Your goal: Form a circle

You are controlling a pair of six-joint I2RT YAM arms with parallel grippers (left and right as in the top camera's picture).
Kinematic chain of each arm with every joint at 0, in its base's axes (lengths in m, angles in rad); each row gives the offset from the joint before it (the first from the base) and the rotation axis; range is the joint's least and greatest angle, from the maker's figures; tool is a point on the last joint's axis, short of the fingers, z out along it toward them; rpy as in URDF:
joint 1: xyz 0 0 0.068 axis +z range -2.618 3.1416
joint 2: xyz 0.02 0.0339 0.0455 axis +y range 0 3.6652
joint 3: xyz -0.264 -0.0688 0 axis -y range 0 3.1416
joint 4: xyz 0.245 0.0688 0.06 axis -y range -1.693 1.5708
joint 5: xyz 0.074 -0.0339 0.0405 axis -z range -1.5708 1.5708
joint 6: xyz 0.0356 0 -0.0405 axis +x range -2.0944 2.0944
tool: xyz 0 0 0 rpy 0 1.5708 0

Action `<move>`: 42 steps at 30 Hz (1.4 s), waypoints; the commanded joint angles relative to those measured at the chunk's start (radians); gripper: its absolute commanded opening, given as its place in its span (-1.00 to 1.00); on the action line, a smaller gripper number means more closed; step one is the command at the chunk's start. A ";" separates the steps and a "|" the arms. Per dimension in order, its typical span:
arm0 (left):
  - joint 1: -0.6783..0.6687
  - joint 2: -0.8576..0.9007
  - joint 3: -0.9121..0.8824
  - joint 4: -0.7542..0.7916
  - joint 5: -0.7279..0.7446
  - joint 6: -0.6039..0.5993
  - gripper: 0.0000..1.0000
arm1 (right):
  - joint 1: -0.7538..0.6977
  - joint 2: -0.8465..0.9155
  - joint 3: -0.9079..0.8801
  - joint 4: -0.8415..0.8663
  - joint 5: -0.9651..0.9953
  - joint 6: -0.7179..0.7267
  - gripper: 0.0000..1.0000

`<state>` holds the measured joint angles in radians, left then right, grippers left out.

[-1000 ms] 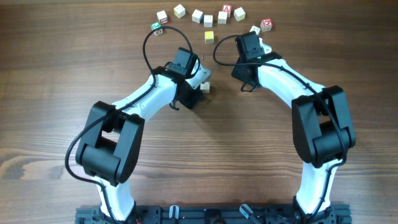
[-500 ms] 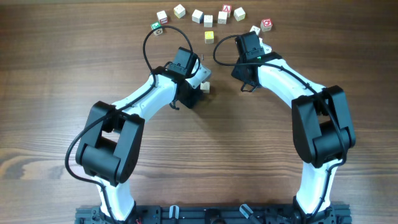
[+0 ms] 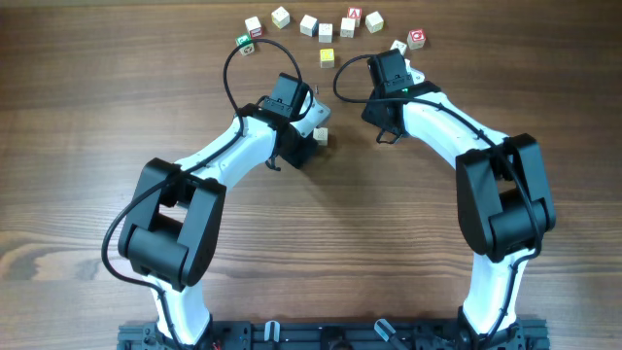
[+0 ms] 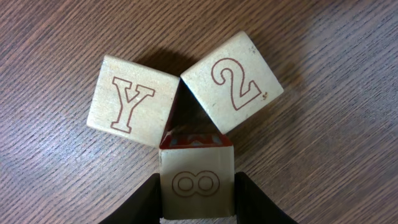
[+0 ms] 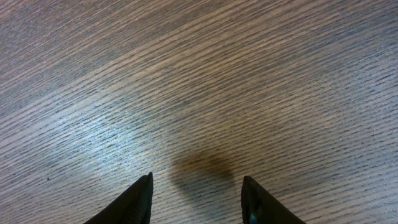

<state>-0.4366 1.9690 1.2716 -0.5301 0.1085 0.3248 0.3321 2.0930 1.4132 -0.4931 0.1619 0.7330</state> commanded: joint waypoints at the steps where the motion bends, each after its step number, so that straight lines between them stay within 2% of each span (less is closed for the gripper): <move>1: 0.001 -0.009 -0.006 0.004 -0.006 0.011 -0.29 | 0.000 0.011 -0.008 0.000 0.024 0.000 -0.08; 22: 0.001 -0.009 -0.006 0.018 -0.017 0.008 -0.27 | 0.000 0.011 -0.008 -0.001 0.024 0.000 -0.08; 26: 0.001 -0.009 -0.006 0.018 -0.017 0.008 -0.16 | 0.000 0.011 -0.008 -0.002 0.024 0.000 -0.08; 31: 0.001 -0.009 -0.006 0.018 -0.017 0.008 -0.12 | 0.000 0.011 -0.008 -0.002 0.024 0.000 -0.08; 33: 0.001 -0.009 -0.006 0.019 -0.017 0.008 -0.04 | 0.000 0.011 -0.008 -0.001 0.024 0.000 -0.08; 34: 0.001 -0.009 -0.006 0.019 -0.017 0.008 0.11 | 0.000 0.011 -0.008 -0.002 0.024 0.000 -0.08; 35: 0.001 -0.009 -0.006 0.018 -0.017 0.008 0.51 | 0.000 0.011 -0.008 -0.002 0.024 0.000 -0.07; 36: 0.001 -0.010 -0.006 0.019 -0.017 0.008 1.00 | 0.000 0.011 -0.008 -0.002 0.024 0.000 -0.08; 42: 0.001 -0.024 -0.006 0.018 -0.016 0.008 1.00 | 0.000 0.011 -0.008 -0.002 0.023 0.000 -0.08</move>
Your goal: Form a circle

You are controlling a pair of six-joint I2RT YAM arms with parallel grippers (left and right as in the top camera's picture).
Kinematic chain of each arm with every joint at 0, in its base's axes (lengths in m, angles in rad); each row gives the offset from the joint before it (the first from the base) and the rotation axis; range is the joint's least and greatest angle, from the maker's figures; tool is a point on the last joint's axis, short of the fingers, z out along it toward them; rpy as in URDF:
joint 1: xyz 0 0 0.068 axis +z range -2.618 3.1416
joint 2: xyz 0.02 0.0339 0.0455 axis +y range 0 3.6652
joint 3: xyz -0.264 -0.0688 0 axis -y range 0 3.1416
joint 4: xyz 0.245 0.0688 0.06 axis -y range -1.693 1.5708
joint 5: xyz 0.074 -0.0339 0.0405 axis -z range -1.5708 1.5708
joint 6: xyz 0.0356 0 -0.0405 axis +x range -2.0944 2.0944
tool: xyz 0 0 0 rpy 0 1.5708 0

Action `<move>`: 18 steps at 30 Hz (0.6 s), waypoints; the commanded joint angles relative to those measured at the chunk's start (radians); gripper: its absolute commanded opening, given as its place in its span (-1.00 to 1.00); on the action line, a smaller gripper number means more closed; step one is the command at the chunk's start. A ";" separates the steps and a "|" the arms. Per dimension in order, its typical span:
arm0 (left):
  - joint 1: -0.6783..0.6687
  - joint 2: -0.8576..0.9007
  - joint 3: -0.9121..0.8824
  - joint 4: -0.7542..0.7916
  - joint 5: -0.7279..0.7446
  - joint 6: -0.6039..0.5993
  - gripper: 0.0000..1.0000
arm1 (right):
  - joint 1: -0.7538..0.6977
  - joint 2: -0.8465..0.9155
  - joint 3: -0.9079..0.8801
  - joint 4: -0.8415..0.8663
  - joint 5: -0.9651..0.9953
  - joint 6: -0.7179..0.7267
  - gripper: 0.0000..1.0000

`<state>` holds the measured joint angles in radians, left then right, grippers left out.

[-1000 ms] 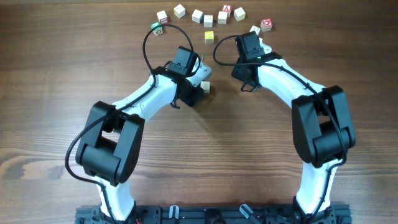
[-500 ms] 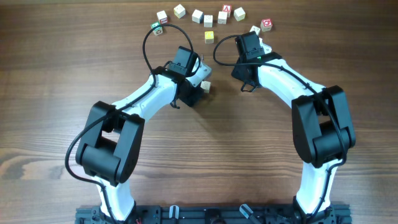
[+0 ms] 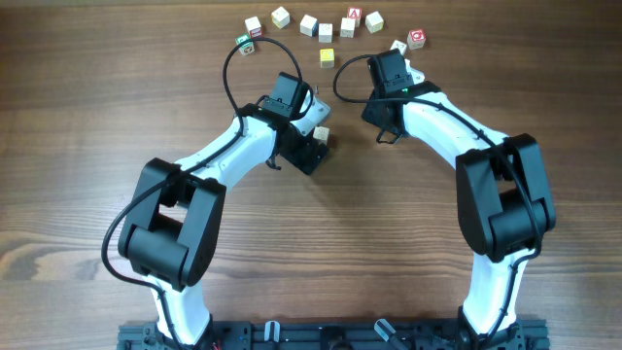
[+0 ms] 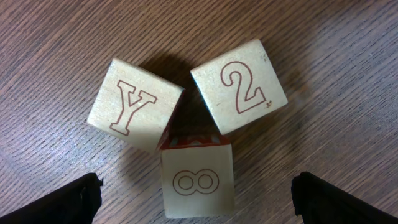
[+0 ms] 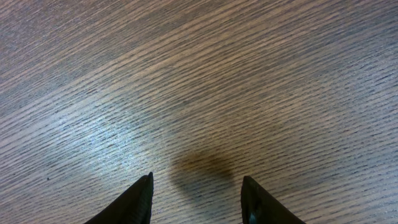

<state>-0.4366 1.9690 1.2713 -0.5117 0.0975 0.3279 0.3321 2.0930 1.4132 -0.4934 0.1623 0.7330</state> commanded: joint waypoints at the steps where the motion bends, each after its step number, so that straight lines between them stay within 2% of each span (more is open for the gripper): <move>1: 0.001 -0.032 -0.005 0.000 -0.005 0.002 1.00 | 0.000 0.011 -0.008 -0.001 0.023 0.000 -0.08; 6: 0.027 -0.138 -0.003 0.011 -0.008 -0.048 1.00 | 0.000 0.011 -0.008 -0.006 0.012 0.000 -0.08; 10: 0.131 -0.267 -0.003 0.109 -0.021 -0.263 1.00 | 0.000 0.011 -0.008 -0.020 -0.041 0.000 -0.01; 12: 0.190 -0.322 -0.003 0.145 -0.021 -0.313 1.00 | 0.000 0.011 -0.008 -0.024 -0.079 0.000 0.41; 15: 0.277 -0.369 -0.003 0.158 -0.021 -0.318 1.00 | 0.000 0.011 -0.008 -0.024 -0.152 -0.001 0.77; 18: 0.344 -0.366 -0.003 0.156 -0.021 -0.331 1.00 | 0.000 0.010 -0.006 -0.023 -0.246 -0.033 0.76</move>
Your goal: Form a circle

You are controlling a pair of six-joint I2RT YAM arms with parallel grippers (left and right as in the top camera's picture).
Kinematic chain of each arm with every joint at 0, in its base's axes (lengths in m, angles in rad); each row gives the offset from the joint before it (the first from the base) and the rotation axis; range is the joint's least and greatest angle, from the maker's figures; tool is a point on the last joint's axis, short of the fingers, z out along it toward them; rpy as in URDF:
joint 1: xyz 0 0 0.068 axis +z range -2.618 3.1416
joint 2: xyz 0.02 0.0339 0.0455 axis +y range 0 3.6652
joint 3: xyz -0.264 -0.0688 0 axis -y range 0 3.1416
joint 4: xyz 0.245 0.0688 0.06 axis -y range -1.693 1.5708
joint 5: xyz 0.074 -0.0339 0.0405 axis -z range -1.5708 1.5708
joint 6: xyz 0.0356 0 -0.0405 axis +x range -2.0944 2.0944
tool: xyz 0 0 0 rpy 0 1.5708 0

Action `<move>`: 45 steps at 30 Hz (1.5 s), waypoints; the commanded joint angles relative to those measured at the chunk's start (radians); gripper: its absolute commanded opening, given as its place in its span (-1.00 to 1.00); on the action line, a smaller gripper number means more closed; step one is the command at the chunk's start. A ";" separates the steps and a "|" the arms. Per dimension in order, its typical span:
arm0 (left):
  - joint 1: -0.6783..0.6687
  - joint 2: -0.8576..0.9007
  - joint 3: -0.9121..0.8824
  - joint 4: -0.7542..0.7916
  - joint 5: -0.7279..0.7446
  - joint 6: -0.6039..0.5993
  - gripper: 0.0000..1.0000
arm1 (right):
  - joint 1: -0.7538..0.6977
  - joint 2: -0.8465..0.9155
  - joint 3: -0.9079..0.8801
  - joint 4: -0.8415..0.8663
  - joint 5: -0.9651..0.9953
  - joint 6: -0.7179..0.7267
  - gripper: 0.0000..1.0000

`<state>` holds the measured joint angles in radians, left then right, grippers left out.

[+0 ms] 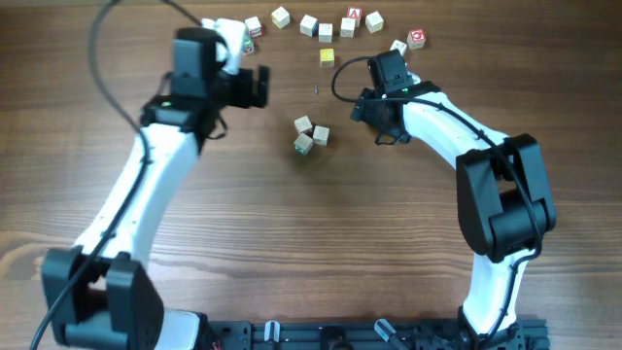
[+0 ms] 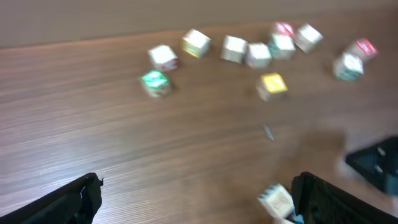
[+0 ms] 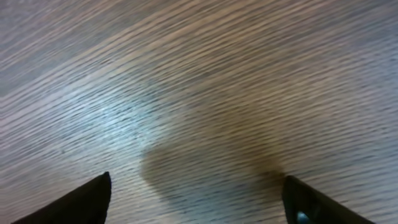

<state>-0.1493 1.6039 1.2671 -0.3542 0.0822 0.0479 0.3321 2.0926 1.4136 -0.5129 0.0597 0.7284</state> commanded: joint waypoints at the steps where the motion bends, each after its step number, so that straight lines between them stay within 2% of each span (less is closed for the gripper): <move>1: 0.073 0.001 0.001 -0.001 -0.005 -0.080 1.00 | 0.000 0.011 -0.005 -0.003 -0.172 -0.038 0.75; 4: 0.135 0.014 0.001 0.003 -0.005 -0.164 1.00 | 0.000 0.006 -0.004 -0.001 -0.219 -0.055 0.65; 10: 0.170 0.055 0.001 0.003 0.002 -0.188 1.00 | 0.000 -0.006 0.021 0.008 -0.245 -0.085 0.63; 13: 0.165 0.101 0.001 0.018 0.103 -0.187 1.00 | 0.000 -0.006 0.054 0.008 -0.253 -0.163 0.68; 16: 0.164 0.164 0.001 0.064 0.165 -0.188 1.00 | 0.000 -0.006 0.058 0.029 -0.253 -0.178 0.67; 18: 0.164 0.219 0.001 0.091 0.169 -0.254 0.68 | 0.000 -0.006 0.058 0.035 -0.253 -0.175 0.44; 19: 0.164 0.247 0.001 0.103 0.178 -0.304 0.30 | 0.000 -0.006 0.058 0.034 -0.252 -0.175 0.23; 20: 0.161 0.277 0.001 0.116 0.200 -0.343 -0.08 | 0.000 -0.006 0.058 0.034 -0.248 -0.175 0.13; 21: 0.155 0.302 0.001 0.128 0.226 -0.358 -0.38 | 0.000 -0.006 0.058 0.034 -0.230 -0.176 -0.04; 22: 0.147 0.327 0.001 0.140 0.244 -0.371 -0.58 | 0.000 -0.006 0.058 0.034 -0.202 -0.175 -0.16; 24: 0.124 0.362 0.001 0.158 0.251 -0.376 -0.80 | 0.000 -0.006 0.058 0.034 -0.158 -0.173 -0.21; 26: 0.087 0.391 0.001 0.163 0.251 -0.379 -0.92 | 0.000 -0.006 0.058 0.034 -0.092 -0.116 -0.20; 28: 0.038 0.406 0.001 0.160 0.250 -0.384 -0.92 | 0.000 -0.005 0.058 0.035 -0.024 -0.071 -0.20; 35: -0.037 0.473 0.000 0.149 0.235 -0.502 -0.92 | 0.000 -0.004 0.051 0.032 0.020 -0.048 -0.20; 45: -0.067 0.500 0.001 0.091 0.278 -0.509 -0.92 | 0.000 -0.003 0.050 0.030 0.024 -0.048 -0.20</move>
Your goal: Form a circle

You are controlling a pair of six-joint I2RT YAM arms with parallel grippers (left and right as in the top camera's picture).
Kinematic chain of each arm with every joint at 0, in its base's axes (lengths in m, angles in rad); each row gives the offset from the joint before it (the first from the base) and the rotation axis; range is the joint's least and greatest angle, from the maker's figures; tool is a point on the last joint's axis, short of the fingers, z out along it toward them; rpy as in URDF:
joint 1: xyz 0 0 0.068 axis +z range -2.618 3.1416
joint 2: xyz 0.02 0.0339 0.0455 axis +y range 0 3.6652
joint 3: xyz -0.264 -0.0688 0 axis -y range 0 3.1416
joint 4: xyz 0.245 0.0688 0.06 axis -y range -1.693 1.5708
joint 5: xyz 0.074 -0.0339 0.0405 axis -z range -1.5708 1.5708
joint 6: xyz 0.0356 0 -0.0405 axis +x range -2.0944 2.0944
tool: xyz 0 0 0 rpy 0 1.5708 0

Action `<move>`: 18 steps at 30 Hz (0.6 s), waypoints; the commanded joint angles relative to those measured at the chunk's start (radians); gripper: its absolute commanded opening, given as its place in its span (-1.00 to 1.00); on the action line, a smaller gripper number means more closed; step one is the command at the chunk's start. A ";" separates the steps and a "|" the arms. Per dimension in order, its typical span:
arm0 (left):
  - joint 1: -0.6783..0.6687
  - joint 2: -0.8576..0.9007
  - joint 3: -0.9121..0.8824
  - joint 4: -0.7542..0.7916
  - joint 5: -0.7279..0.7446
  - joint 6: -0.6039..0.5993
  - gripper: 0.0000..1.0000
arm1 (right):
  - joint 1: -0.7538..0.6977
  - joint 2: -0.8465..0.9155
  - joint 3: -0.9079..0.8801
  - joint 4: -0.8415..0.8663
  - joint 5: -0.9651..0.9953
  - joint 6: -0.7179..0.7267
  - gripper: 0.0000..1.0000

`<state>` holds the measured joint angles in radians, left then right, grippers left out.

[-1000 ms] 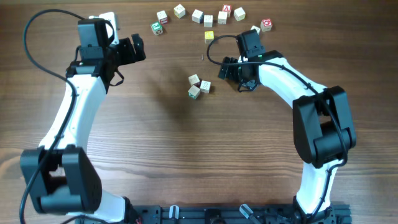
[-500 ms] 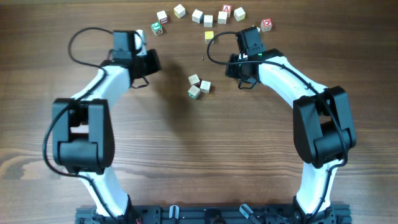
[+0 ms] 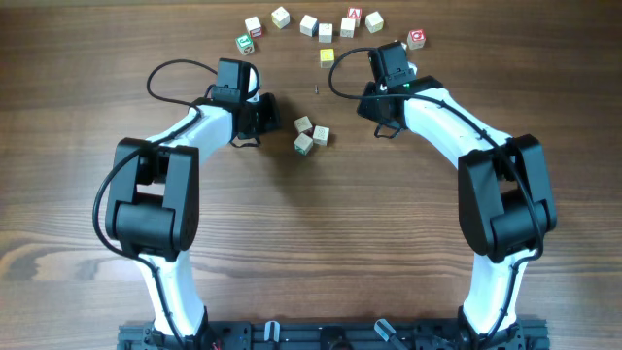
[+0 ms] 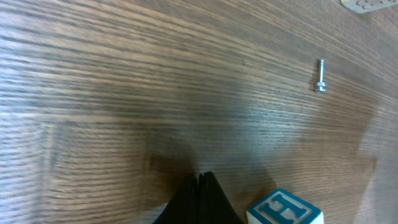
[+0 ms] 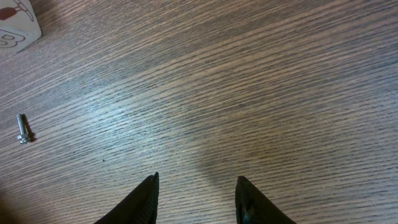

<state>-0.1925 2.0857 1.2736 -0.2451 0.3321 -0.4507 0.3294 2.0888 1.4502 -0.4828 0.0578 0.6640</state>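
Note:
Three wooden letter blocks (image 3: 309, 134) lie bunched together mid-table. More blocks form a loose arc (image 3: 309, 24) along the far edge, with a yellow one (image 3: 327, 56) just in front of it. My left gripper (image 3: 264, 109) is low over the table left of the bunch, shut on nothing (image 4: 202, 182). A block with a blue H (image 4: 285, 209) lies just right of its tips. My right gripper (image 3: 377, 109) hovers right of the bunch, open and empty (image 5: 196, 186) over bare wood.
A small metal screw (image 3: 318, 90) lies on the wood between the arc and the bunch, also visible from the left wrist, screw (image 4: 321, 76), and right wrist, screw (image 5: 23, 129). A red-printed block corner (image 5: 15, 22) shows at the right wrist view's top left.
My left gripper was high over the far left with jaws wide open; now it is low beside the bunch, shut. The right gripper's jaws stand narrower and it has shifted slightly farther.
My left gripper was shut on the "8" block, pressed against the "Y" and "2" blocks. Then it stood open with the block left there. Then it was high at the far left and the right jaws were wide. Now it is low, shut, left of the bunch.

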 commanded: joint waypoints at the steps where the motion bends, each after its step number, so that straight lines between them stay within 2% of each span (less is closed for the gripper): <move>1: -0.031 0.018 -0.006 -0.018 0.027 -0.010 -0.92 | 0.003 0.000 0.014 0.000 0.029 0.016 -0.20; 18: -0.056 0.018 -0.006 -0.028 0.062 -0.010 -0.92 | 0.003 0.000 0.007 0.000 0.037 0.017 -0.20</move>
<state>-0.2451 2.0857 1.2736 -0.2665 0.3878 -0.4549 0.3294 2.0888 1.4502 -0.4847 0.0723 0.6666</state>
